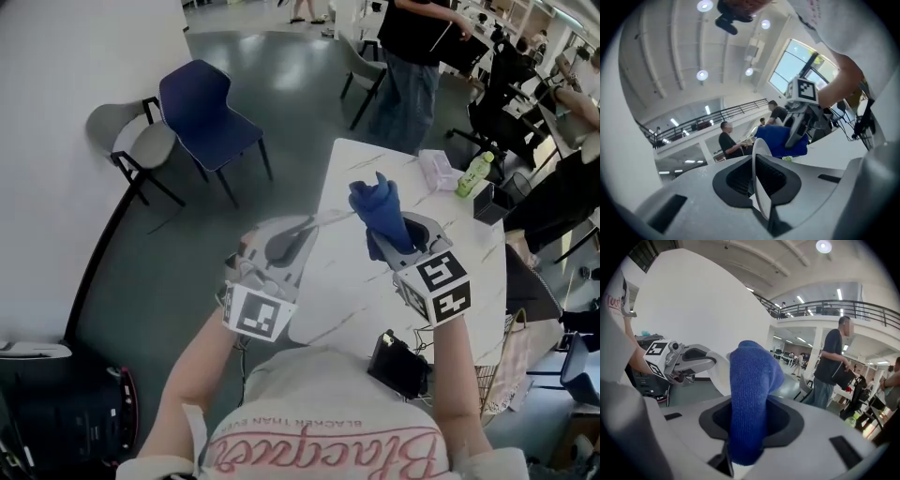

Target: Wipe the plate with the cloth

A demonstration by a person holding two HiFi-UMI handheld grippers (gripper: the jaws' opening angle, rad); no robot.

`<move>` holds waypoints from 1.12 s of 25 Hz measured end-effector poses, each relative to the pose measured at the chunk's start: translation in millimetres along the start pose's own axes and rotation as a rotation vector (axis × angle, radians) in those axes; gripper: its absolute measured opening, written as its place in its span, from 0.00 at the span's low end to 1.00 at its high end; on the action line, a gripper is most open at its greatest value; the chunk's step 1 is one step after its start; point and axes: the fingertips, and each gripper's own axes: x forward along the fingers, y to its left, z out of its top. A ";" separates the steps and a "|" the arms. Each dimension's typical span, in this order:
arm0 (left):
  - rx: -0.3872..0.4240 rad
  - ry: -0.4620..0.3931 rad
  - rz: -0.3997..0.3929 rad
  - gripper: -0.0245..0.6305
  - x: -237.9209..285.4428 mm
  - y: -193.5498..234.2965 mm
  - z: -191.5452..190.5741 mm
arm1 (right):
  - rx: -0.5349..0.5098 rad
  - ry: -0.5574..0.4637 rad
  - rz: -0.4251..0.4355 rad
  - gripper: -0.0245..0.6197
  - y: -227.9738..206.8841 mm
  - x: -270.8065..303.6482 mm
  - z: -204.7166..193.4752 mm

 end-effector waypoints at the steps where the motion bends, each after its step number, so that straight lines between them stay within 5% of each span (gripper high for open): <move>1: -0.068 -0.009 0.015 0.06 -0.4 5.4 0.4 | 0.004 -0.009 -0.003 0.24 2.0 -3.6 2.0; 5: -0.388 0.032 0.066 0.06 -8.2 20.4 -16.8 | 0.058 -0.059 0.049 0.24 23.4 -13.1 4.1; 8: -0.491 0.044 0.111 0.06 -10.6 30.6 -28.6 | 0.083 -0.104 0.068 0.24 36.9 -18.9 4.3; 21: -0.780 0.071 0.207 0.07 -16.3 37.5 -40.4 | 0.105 -0.114 -0.007 0.24 42.8 -19.2 -6.2; 28: -0.825 0.054 0.215 0.07 -19.5 41.1 -38.8 | 0.125 -0.120 -0.017 0.24 42.6 -17.7 -6.7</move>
